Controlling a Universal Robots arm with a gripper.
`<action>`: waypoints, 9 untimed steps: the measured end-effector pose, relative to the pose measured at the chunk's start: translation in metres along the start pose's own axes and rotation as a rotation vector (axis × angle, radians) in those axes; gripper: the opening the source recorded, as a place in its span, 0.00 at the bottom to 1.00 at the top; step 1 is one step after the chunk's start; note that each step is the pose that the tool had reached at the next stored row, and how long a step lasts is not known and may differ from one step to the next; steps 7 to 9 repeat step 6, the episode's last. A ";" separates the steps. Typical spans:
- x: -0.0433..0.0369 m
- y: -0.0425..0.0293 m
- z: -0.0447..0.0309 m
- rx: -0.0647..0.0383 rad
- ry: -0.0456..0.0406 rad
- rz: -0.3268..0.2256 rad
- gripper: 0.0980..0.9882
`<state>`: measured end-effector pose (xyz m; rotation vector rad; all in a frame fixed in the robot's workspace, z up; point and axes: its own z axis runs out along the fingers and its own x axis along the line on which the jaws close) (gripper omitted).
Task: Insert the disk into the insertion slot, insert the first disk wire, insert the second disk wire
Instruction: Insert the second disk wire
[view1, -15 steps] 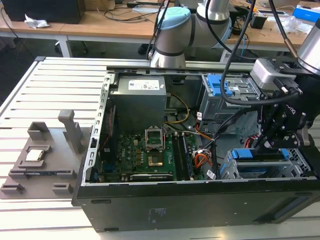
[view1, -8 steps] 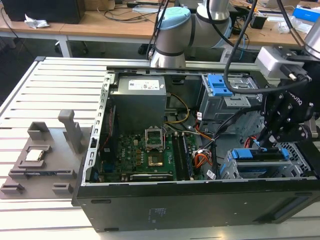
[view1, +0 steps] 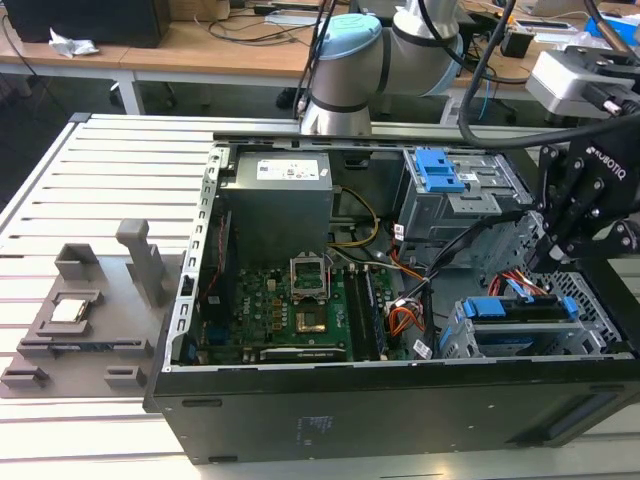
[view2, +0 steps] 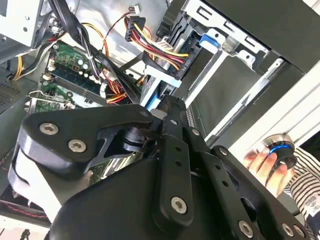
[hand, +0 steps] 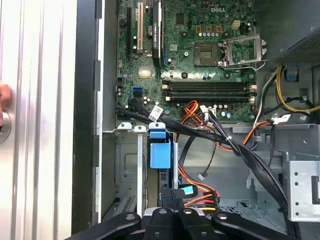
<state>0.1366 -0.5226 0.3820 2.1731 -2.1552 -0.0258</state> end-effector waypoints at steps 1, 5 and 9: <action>0.0000 0.0000 0.0000 0.000 0.0000 0.000 0.01; 0.0000 0.0000 -0.0003 0.000 0.0002 0.000 0.01; 0.0000 0.0000 -0.0004 0.000 0.0002 0.000 0.01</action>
